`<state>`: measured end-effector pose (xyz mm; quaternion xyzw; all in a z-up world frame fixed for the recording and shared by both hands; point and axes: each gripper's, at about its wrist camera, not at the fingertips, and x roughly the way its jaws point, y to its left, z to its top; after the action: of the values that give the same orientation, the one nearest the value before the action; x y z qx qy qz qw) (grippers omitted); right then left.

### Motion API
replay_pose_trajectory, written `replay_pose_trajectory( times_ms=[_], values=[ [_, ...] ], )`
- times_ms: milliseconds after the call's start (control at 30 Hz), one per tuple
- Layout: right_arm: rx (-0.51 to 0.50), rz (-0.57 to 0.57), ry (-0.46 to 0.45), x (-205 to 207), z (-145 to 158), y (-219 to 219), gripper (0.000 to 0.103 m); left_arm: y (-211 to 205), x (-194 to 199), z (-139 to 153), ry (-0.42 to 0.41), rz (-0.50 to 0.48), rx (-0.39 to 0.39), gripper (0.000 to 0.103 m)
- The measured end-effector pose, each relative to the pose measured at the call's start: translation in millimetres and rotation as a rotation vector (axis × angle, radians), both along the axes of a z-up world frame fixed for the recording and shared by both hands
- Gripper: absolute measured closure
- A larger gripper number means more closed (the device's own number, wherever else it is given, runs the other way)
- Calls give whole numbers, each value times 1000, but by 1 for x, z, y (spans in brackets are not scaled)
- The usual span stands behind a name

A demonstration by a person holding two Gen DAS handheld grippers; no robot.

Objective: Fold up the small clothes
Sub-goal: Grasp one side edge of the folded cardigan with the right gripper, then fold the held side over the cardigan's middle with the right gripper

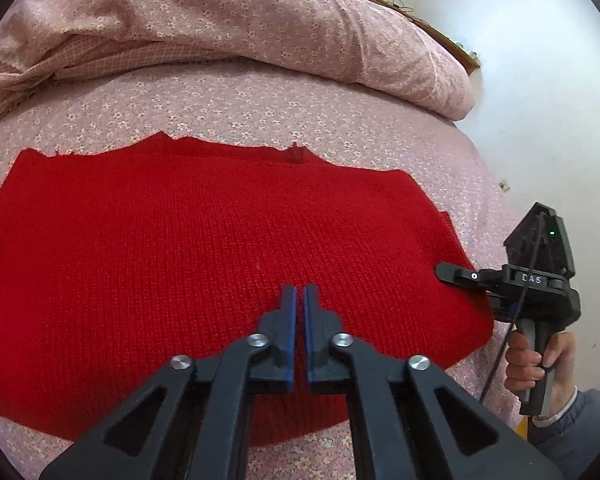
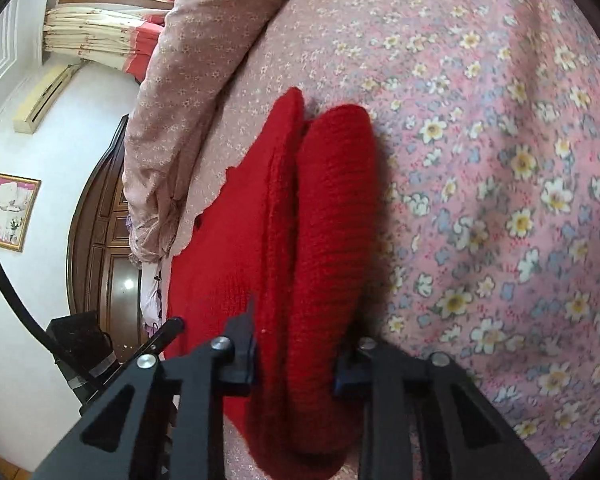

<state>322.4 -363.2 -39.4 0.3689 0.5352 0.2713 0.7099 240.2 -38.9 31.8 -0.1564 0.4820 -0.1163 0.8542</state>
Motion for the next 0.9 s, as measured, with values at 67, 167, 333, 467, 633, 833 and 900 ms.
replay_pose_trajectory(
  times_ms=[67,167,333,467,633,833,900],
  values=[
    [-37,14,-23,-1,6,2,79,0,2,-6,18,9,23,103],
    [-45,11,-30,-1,10,9,79,1,4,-20,57,15,20,103],
    [-91,25,-56,1,18,22,80,-5,-1,-5,32,18,83,103],
    [-127,30,-56,5,21,31,80,-10,4,-21,63,10,125,103],
    [-150,36,-105,3,57,48,81,-4,5,-26,59,28,67,103],
    [-305,58,-138,0,115,87,81,8,-16,-10,64,14,26,103],
    [-367,73,-146,0,131,99,81,4,-30,-12,61,-16,33,103]
  ],
)
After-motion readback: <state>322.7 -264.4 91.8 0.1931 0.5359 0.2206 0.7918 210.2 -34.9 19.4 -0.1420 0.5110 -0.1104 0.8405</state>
